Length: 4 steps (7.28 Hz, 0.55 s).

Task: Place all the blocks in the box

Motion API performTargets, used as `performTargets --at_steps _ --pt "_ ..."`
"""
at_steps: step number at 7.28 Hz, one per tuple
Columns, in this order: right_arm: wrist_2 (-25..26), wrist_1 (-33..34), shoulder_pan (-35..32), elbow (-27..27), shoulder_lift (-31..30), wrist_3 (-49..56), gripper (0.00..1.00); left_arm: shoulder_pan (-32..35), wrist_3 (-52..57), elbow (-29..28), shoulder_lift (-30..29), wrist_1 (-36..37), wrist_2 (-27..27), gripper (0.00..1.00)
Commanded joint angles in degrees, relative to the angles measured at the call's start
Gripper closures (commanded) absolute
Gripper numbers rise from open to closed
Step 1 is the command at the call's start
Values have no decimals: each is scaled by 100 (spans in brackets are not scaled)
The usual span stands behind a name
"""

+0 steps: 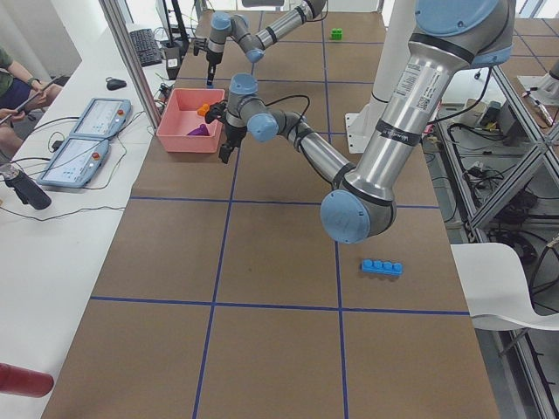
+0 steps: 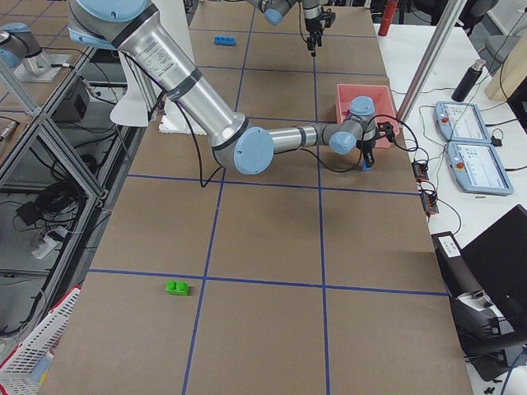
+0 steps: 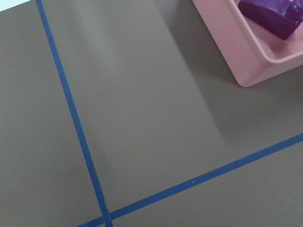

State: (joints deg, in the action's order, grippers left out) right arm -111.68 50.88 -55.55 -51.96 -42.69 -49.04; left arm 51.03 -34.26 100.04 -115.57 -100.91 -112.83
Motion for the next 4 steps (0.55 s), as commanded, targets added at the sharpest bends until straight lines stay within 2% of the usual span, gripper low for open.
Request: performTargets --at_steps 1,2,3,4 --pt "-543 811 -410 -716 320 -553 100 -5 -28 -11 -1 -8 6 1" --pt "-695 1915 -491 -1015 758 -554 100 -5 -37 -11 -1 -8 6 1" --pt "-645 2474 -335 -1027 1085 -571 100 -14 -185 -3 -1 -16 6 1" --pt "-540 2506 -151 -1010 1192 -780 100 -22 -213 -2 -1 -16 6 1"
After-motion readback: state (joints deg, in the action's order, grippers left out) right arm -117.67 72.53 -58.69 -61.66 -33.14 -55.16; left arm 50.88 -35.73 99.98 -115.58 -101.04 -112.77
